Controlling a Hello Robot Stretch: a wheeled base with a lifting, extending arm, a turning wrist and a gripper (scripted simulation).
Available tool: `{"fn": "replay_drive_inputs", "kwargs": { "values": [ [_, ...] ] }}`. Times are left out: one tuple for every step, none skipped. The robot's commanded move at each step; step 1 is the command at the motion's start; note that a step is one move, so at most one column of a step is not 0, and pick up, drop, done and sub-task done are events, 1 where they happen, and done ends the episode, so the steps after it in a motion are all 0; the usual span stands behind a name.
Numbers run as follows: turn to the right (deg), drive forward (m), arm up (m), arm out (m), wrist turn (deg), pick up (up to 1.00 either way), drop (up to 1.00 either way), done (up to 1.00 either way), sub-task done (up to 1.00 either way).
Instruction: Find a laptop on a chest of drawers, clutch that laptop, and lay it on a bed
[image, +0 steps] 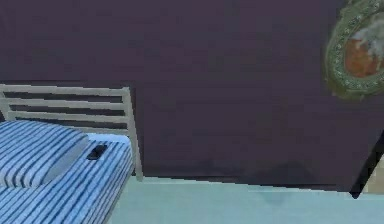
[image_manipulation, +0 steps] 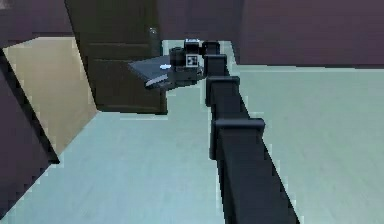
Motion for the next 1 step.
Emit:
{"fn": "replay_drive_inputs", "kwargs": {
  "values": [
    [-6.0,0.0,0.0,0.0,0.0,0.0,0.0,0.0,0.0]
  ]
}}
